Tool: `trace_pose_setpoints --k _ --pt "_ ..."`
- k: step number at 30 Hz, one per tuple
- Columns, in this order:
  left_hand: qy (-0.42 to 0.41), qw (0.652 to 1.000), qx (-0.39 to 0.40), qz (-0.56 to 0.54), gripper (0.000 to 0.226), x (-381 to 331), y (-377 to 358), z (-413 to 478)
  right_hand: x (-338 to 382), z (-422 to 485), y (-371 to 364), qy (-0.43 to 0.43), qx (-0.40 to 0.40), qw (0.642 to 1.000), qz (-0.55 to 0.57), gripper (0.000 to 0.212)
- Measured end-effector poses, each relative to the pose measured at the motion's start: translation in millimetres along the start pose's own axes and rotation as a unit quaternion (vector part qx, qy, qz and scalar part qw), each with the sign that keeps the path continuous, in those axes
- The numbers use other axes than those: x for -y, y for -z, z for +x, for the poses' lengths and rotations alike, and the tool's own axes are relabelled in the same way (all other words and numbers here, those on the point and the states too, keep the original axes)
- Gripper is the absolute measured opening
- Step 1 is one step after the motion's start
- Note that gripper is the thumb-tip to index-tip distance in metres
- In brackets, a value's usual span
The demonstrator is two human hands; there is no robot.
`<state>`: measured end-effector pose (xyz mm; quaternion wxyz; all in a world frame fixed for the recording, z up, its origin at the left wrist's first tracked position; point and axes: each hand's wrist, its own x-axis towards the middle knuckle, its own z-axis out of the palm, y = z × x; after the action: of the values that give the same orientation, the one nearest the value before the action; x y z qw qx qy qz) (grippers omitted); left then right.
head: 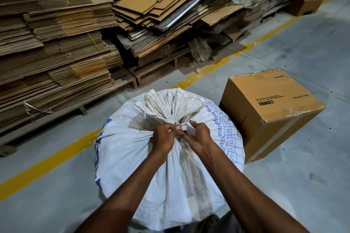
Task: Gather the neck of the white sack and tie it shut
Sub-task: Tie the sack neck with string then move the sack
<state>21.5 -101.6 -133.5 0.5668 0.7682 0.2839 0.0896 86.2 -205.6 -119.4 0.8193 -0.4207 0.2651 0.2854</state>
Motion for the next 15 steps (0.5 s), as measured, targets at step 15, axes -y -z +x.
trace_pose_setpoints --k 15 --pt "-0.173 0.974 -0.006 0.144 0.034 19.6 18.3 4.7 -17.3 18.2 48.5 0.224 -0.017 0.95 -0.217 0.009"
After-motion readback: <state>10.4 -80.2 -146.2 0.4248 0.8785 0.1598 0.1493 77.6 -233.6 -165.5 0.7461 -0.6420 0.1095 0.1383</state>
